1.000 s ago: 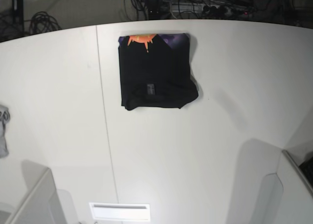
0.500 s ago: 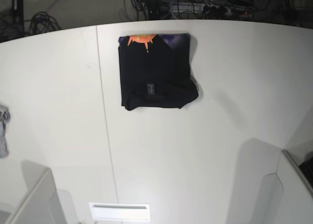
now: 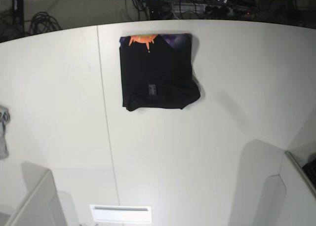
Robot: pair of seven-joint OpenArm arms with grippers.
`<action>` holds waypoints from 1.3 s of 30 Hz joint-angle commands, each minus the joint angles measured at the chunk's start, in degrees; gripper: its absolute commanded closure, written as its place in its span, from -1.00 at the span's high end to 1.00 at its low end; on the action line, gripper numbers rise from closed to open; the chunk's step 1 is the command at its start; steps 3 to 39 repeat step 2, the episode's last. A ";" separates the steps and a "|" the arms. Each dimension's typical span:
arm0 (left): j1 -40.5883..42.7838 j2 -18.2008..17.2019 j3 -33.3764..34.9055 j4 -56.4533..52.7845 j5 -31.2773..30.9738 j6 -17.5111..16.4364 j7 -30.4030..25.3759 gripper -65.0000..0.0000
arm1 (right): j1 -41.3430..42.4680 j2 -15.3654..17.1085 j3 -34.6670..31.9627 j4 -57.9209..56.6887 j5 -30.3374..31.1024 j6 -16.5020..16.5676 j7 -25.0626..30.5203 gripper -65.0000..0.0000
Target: Fold the T-shirt properly
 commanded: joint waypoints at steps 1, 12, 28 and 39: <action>0.76 -0.49 -0.07 0.33 0.00 -0.45 -0.33 -1.00 | -0.73 0.46 0.12 -0.15 0.25 -0.37 0.33 -1.00; 0.85 -0.49 -0.07 0.24 0.00 -0.45 -0.24 -1.00 | -0.73 0.46 0.12 -0.15 0.25 -0.37 0.33 -1.00; 0.85 -0.49 -0.07 0.24 0.00 -0.45 -0.24 -1.00 | -0.73 0.46 0.12 -0.15 0.25 -0.37 0.33 -1.00; 0.85 -0.49 -0.07 0.24 0.00 -0.45 -0.24 -1.00 | -0.73 0.46 0.12 -0.15 0.25 -0.37 0.33 -1.00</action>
